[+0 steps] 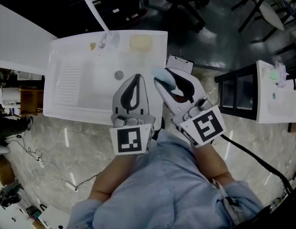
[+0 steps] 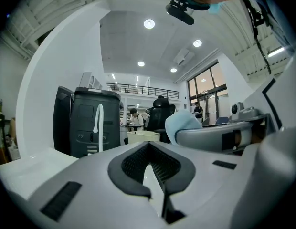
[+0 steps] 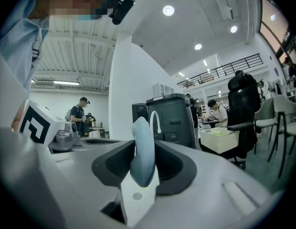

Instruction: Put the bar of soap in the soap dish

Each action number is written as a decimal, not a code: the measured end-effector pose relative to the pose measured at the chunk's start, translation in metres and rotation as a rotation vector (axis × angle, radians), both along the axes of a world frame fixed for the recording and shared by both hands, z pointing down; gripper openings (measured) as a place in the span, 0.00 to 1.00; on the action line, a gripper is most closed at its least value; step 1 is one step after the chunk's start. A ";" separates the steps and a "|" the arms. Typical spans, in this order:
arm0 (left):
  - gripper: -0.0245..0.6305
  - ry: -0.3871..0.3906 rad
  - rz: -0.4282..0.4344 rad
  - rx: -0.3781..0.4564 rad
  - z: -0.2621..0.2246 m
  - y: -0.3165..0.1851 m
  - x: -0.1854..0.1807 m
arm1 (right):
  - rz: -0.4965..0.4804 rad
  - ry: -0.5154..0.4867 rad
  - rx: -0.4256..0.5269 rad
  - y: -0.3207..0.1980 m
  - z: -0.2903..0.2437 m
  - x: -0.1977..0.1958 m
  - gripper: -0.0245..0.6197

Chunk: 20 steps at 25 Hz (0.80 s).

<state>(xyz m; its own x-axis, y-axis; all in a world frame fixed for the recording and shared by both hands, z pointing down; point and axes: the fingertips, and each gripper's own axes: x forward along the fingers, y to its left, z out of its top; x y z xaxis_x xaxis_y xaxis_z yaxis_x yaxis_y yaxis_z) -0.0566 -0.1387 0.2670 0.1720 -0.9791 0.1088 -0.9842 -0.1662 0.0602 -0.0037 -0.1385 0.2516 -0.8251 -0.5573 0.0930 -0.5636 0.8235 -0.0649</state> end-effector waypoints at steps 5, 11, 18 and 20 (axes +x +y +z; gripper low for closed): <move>0.04 0.022 0.010 -0.039 0.013 -0.024 -0.015 | 0.006 0.018 -0.042 -0.022 0.013 -0.017 0.23; 0.04 0.037 0.019 -0.080 0.032 -0.054 -0.037 | 0.023 0.032 -0.090 -0.052 0.031 -0.038 0.23; 0.04 0.046 0.055 -0.103 0.051 -0.086 -0.050 | 0.053 0.055 -0.115 -0.083 0.048 -0.051 0.23; 0.04 0.040 0.067 -0.114 0.057 -0.091 -0.050 | 0.058 0.064 -0.119 -0.088 0.054 -0.052 0.23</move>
<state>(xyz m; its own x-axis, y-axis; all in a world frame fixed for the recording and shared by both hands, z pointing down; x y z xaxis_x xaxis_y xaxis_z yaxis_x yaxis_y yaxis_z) -0.1070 -0.2292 0.3239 0.2433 -0.9468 0.2107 -0.9675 -0.2216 0.1215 -0.0560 -0.2263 0.3057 -0.7819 -0.5860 0.2125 -0.6163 0.7779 -0.1225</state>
